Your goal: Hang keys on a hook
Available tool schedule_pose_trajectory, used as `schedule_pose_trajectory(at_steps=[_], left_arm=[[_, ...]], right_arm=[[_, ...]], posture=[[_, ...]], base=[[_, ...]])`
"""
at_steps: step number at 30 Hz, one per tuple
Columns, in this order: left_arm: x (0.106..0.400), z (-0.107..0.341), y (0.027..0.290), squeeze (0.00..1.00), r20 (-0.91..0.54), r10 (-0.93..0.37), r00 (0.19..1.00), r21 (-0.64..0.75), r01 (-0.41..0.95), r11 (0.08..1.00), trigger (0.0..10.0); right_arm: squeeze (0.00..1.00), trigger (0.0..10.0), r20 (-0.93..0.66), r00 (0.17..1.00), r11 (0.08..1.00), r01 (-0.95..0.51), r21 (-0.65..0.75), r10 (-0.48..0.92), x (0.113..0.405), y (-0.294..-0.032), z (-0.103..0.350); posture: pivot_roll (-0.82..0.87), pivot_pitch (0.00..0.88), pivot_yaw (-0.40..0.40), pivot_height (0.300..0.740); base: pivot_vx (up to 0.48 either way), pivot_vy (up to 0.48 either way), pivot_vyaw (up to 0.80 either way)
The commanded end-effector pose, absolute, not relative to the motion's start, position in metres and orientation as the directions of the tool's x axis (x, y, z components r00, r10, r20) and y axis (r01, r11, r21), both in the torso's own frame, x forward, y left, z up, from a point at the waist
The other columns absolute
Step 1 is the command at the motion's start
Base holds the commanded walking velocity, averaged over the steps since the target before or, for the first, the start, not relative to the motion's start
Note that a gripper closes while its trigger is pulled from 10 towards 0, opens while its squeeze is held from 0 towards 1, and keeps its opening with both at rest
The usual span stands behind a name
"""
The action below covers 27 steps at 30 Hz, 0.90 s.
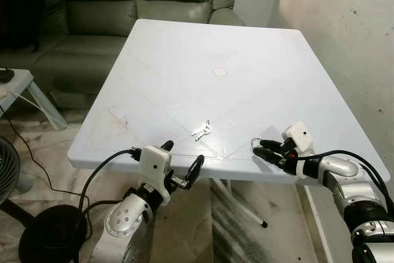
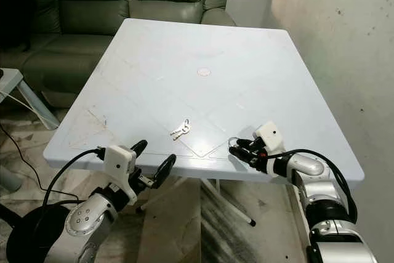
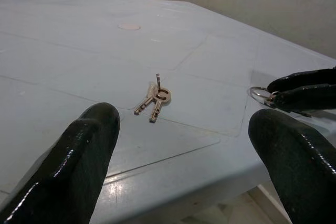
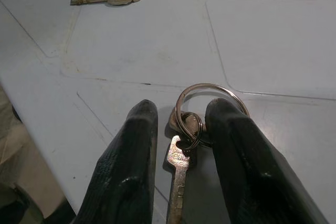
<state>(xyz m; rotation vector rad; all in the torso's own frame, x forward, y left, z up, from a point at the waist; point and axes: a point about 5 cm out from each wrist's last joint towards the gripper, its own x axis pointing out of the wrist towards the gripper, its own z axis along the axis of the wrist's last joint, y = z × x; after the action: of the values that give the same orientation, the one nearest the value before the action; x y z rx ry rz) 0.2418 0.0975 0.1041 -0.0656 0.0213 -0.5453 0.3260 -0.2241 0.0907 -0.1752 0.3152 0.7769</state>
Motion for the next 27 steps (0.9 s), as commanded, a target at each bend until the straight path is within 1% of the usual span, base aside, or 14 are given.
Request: schedule_pose_trajectory(at_steps=[1, 5, 6, 7, 8, 9, 24, 26, 27], left_arm=[[0.2423, 0.1053, 0.0981, 0.00, -0.005, -0.522, 0.853, -0.063, 0.521, 0.851, 10.0], [0.2423, 0.1053, 0.0987, 0.00, -0.005, -0.517, 0.856, -0.070, 0.516, 0.854, 10.0], [0.2423, 0.1052, 0.0991, 0.00, -0.005, -0.515, 0.857, -0.071, 0.514, 0.855, 10.0], [0.2423, 0.1051, 0.0994, 0.00, -0.005, -0.514, 0.858, -0.072, 0.512, 0.856, 10.0], [0.2424, 0.1050, 0.0996, 0.00, -0.005, -0.513, 0.858, -0.073, 0.511, 0.856, 10.0], [0.2424, 0.1050, 0.0997, 0.00, -0.005, -0.512, 0.859, -0.073, 0.511, 0.857, 10.0], [0.2433, 0.1059, 0.1010, 0.00, -0.005, -0.510, 0.860, -0.073, 0.509, 0.858, 10.0], [0.2436, 0.1060, 0.1009, 0.00, -0.005, -0.510, 0.860, -0.073, 0.508, 0.858, 10.0], [0.2440, 0.1059, 0.1011, 0.00, -0.005, -0.509, 0.861, -0.074, 0.507, 0.859, 10.0]], right_arm=[[0.00, 10.0, -0.361, 0.667, 0.700, -0.712, -0.052, 0.652, 0.3253, -0.2281, 0.0905], [0.00, 10.0, -0.361, 0.665, 0.697, -0.715, -0.053, 0.654, 0.3252, -0.2283, 0.0909], [0.00, 3.3, -0.361, 0.665, 0.697, -0.715, -0.055, 0.653, 0.3251, -0.2285, 0.0909], [0.00, 2.0, -0.362, 0.666, 0.698, -0.714, -0.057, 0.652, 0.3251, -0.2288, 0.0908], [0.00, 2.0, -0.362, 0.667, 0.698, -0.714, -0.059, 0.651, 0.3250, -0.2290, 0.0907], [0.00, 0.0, -0.362, 0.667, 0.698, -0.713, -0.060, 0.651, 0.3250, -0.2291, 0.0907], [0.00, 0.0, -0.358, 0.663, 0.692, -0.719, -0.059, 0.658, 0.3236, -0.2296, 0.0906], [0.00, 0.0, -0.345, 0.670, 0.698, -0.714, -0.056, 0.658, 0.3237, -0.2298, 0.0912], [0.00, 0.0, -0.325, 0.686, 0.711, -0.701, -0.055, 0.651, 0.3251, -0.2299, 0.0933]], posture=[[0.03, 0.041, -0.023, 0.740], [0.03, 0.045, -0.024, 0.740], [0.03, 0.045, -0.024, 0.740], [0.03, 0.045, -0.024, 0.740], [0.03, 0.045, -0.024, 0.740], [0.03, 0.045, -0.024, 0.740], [0.02, 0.052, -0.019, 0.740], [0.02, 0.052, -0.019, 0.740], [0.02, 0.049, -0.019, 0.740]], base=[[0.000, 0.000, 0.00], [0.000, 0.000, 0.00], [0.000, 0.000, 0.00], [0.000, 0.000, 0.00], [0.000, 0.000, 0.00], [0.000, 0.000, 0.00], [0.000, 0.000, 0.00], [0.000, 0.000, 0.00], [0.000, 0.000, 0.00]])
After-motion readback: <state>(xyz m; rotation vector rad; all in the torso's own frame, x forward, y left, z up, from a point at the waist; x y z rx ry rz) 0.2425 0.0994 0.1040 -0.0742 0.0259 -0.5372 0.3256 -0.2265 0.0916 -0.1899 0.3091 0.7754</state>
